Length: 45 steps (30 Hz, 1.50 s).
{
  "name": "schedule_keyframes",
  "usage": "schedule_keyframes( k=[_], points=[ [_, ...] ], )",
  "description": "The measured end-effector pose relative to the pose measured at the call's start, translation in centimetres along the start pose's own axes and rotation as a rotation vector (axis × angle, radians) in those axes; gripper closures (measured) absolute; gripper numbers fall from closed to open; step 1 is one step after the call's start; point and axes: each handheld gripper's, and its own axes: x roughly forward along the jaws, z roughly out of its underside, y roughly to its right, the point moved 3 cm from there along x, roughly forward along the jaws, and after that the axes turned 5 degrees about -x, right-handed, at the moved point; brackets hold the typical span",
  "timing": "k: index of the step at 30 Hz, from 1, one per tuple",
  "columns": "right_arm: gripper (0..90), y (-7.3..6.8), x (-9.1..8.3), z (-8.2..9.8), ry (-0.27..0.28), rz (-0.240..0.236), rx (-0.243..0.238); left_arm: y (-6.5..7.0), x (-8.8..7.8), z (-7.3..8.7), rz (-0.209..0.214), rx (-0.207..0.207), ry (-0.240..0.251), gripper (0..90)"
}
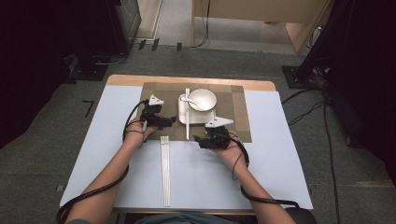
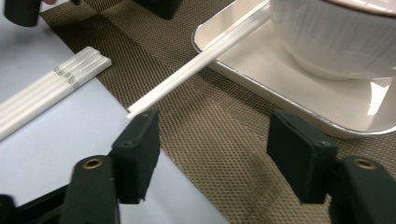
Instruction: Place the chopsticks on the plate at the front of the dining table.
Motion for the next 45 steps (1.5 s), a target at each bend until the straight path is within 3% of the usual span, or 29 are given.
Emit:
schedule_keyframes(
  k=[5,10,15,20,25,28,33,36,39,45],
  points=[
    [30.2,1.0,-0.2,0.0,-0.003,-0.013,0.04,0.1,-1.0,0.5,0.005,0.02,-0.023,15.0],
    [29.8,1.3,-0.1,0.0,-0.013,-0.013,0.039,0.4,-1.7,0.9,0.009,0.035,-0.027,15.0],
    [27.6,1.7,-0.2,0.3,-0.033,-0.04,0.03,0.8,-2.9,1.7,0.017,0.06,-0.035,15.0],
    [27.5,1.9,-0.4,0.4,-0.038,-0.049,0.026,0.8,-3.8,2.2,0.022,0.055,-0.028,15.0],
    [27.5,2.4,-0.8,0.8,-0.047,-0.06,-0.008,0.7,-4.9,3.0,0.017,0.053,-0.027,15.0],
    [27.4,2.9,-1.3,1.4,-0.054,-0.054,-0.028,0.5,-5.3,3.6,0.007,0.063,-0.037,15.0],
    [27.1,3.6,-2.0,1.8,-0.053,-0.034,0.006,0.2,-6.2,4.7,0.0,0.062,-0.054,15.0],
    [26.3,3.8,-2.2,2.0,-0.054,-0.034,-0.012,-0.2,-6.7,5.3,0.0,0.061,-0.061,15.0],
    [26.3,4.2,-2.5,2.6,-0.064,-0.027,-0.034,-0.8,-7.0,5.7,-0.013,0.065,-0.06,15.0],
    [26.3,5.6,-3.5,3.7,-0.084,0.011,-0.012,-1.8,-7.5,5.9,-0.023,0.042,-0.036,15.0]
  ],
)
